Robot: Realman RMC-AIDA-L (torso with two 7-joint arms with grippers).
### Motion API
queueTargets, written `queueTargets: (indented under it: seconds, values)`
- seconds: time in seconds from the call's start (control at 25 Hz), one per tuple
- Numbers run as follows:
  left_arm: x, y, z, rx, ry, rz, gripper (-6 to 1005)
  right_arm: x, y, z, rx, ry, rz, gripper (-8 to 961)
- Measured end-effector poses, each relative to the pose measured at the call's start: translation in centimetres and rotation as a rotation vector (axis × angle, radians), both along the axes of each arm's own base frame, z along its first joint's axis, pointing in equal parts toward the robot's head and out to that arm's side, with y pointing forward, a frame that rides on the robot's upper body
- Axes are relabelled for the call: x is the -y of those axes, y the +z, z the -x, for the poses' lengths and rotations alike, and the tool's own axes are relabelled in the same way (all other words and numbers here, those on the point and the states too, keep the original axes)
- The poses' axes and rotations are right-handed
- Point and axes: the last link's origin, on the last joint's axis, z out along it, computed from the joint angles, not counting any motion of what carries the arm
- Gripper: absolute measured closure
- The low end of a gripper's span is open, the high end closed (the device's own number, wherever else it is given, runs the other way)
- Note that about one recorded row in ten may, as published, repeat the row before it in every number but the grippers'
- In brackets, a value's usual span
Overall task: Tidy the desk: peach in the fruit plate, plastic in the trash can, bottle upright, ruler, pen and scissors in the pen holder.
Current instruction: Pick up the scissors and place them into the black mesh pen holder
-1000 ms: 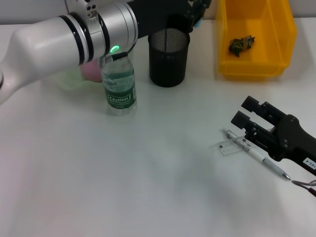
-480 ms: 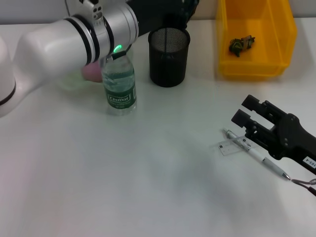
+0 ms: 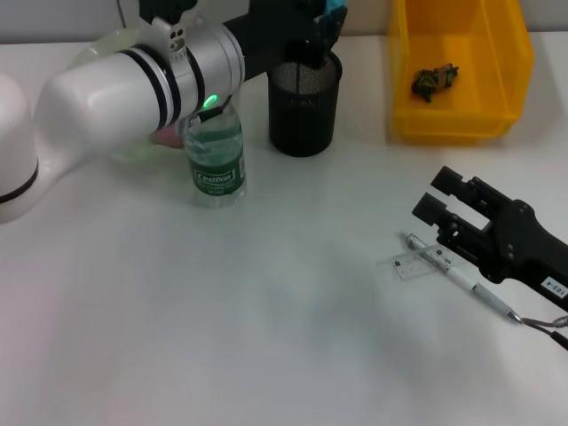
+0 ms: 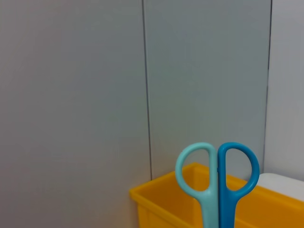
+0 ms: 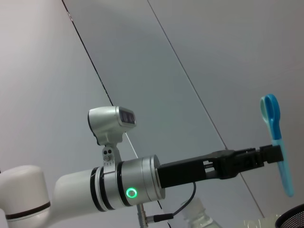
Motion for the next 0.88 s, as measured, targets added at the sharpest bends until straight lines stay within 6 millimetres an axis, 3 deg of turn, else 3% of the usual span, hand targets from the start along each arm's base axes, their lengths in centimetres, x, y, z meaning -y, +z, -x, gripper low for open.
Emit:
queueTargets:
  seconds: [0.88]
  values:
    - [-0.24,-1.04,0.54,-0.039,0.014,0.017,740,-0.01,-0.03,0.04,-0.002,0.0,-0.001,291]
